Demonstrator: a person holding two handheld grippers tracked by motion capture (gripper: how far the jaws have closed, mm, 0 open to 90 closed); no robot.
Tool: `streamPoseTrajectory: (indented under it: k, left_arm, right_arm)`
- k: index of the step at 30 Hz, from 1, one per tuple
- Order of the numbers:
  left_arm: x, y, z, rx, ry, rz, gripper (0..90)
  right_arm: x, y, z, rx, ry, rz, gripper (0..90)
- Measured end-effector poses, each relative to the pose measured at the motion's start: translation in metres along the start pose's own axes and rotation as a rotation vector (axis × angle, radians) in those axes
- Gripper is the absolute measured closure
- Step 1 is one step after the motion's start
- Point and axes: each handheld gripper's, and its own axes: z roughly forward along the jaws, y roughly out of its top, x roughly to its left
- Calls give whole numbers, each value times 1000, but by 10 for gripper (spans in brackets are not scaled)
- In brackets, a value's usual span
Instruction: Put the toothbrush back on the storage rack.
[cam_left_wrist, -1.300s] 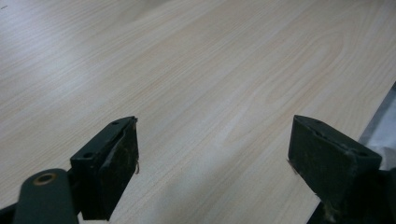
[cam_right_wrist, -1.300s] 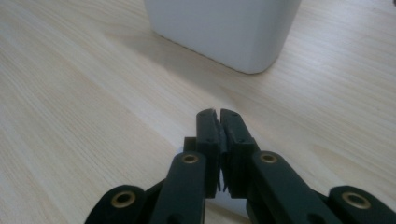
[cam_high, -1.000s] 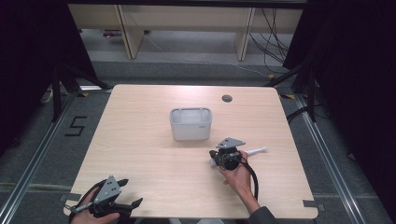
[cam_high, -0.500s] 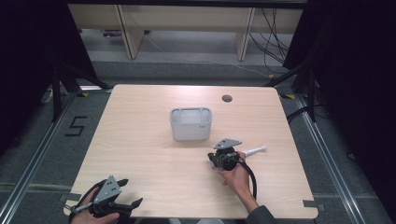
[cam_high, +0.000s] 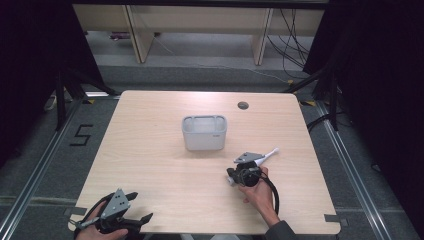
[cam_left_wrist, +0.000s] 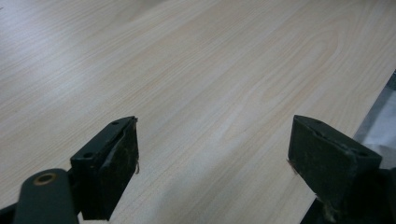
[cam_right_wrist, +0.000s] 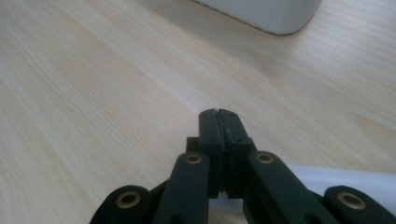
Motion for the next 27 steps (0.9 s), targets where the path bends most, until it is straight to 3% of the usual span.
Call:
streamPoseTrajectory:
  k: [1,2,3,4,8,9,10,11,12,13,15,16,17,18,21,22,23,24,25,26,27]
  left_arm:
    - [0,0,0,-6,4,-9,160]
    - [1,0,0,1,3,9,160]
    - [1,1,-1,7,10,7,160]
    - [1,0,-1,4,6,7,160]
    - [2,0,-1,20,11,20,160]
    - [1,0,0,-4,0,9,160]
    - [2,0,-2,26,-4,27,160]
    - [0,0,0,7,-5,-5,160]
    - [2,0,-1,24,3,23,160]
    - [2,0,-1,25,10,19,160]
    - [3,0,-1,25,10,35,160]
    - [2,0,-1,24,0,26,160]
    - [-1,-1,1,-1,-1,-10,160]
    - [2,0,-1,27,1,22,161]
    - [3,0,-1,26,11,37,161]
    - [0,-1,1,0,3,-3,161]
    - [-1,-1,1,2,2,-8,161]
    - [2,0,-1,29,1,24,161]
    - [2,0,-1,26,10,20,161]
    - [3,1,-1,27,10,37,161]
    - [2,0,-1,26,-1,30,161]
  right_arm:
    - [0,-1,-2,7,-2,0,890]
    - [2,-1,-3,11,6,19,890]
    - [0,-2,-3,6,1,1,890]
    - [1,-3,-5,12,10,17,890]
    - [1,-5,-10,9,7,4,890]
    - [1,-6,-10,5,8,2,890]
    - [2,-7,-11,12,8,13,890]
    - [1,-8,-11,9,11,-16,890]
    - [4,-9,-12,0,10,10,890]
    - [3,-9,-14,22,15,-9,890]
    - [6,-12,-16,18,11,8,890]
    - [3,-13,-18,18,11,-37,888]
    - [5,-13,-20,28,16,-3,888]
    - [6,-15,-21,28,15,-7,888]
    - [7,-18,-24,31,15,-19,887]
    - [7,-19,-25,41,22,-19,886]
    - [6,-21,-26,35,17,-25,886]
    - [6,-21,-28,43,18,-13,885]
    - [5,-23,-27,17,11,-21,884]
    - [3,-24,-30,32,14,-25,883]
    - [3,-25,-31,33,8,-13,883]
